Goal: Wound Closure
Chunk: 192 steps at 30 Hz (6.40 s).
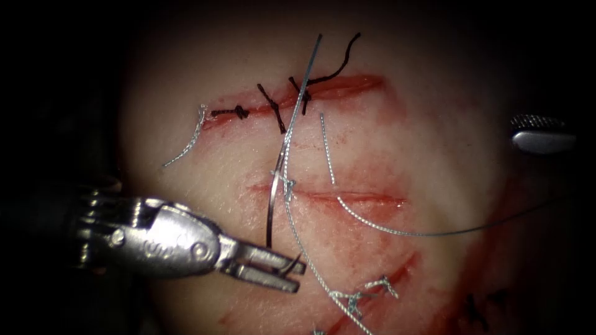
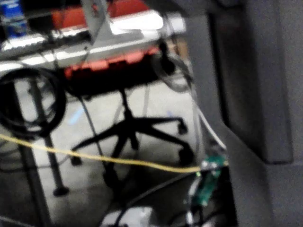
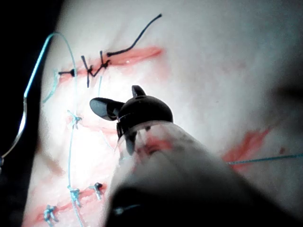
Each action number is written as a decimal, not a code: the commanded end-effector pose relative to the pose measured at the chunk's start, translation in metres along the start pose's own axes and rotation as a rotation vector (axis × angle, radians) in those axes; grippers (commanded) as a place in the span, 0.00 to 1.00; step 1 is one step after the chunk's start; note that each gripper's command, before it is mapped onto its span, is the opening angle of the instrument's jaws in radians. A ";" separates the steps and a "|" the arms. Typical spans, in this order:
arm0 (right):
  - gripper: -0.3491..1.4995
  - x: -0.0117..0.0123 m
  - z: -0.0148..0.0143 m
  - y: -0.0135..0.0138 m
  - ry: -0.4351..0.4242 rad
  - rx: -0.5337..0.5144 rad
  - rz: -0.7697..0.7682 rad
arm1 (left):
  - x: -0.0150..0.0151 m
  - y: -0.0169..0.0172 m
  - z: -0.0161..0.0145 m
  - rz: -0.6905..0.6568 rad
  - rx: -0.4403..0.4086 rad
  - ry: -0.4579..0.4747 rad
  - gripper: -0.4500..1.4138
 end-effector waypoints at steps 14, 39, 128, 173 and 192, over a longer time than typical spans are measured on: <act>0.62 -0.0086 0.0139 -0.0016 -0.059 0.289 0.050 | 0.0025 0.0003 0.0029 0.097 -0.002 0.053 0.00; 0.59 -0.0070 0.0160 -0.0042 0.088 0.357 0.036 | 0.0022 0.0003 0.0034 0.114 0.037 0.036 0.00; 0.00 0.0023 0.0061 0.0003 0.366 0.304 -0.519 | -0.0194 -0.0026 0.0073 -1.710 0.065 0.047 0.00; 0.00 0.0141 -0.0080 -0.0005 0.516 0.249 -0.556 | 0.0001 -0.0008 0.0147 -1.233 -0.291 0.436 0.00; 0.00 0.0178 -0.0148 0.0019 0.608 0.122 -0.601 | 0.0000 -0.0007 0.0143 -1.237 -0.313 0.429 0.17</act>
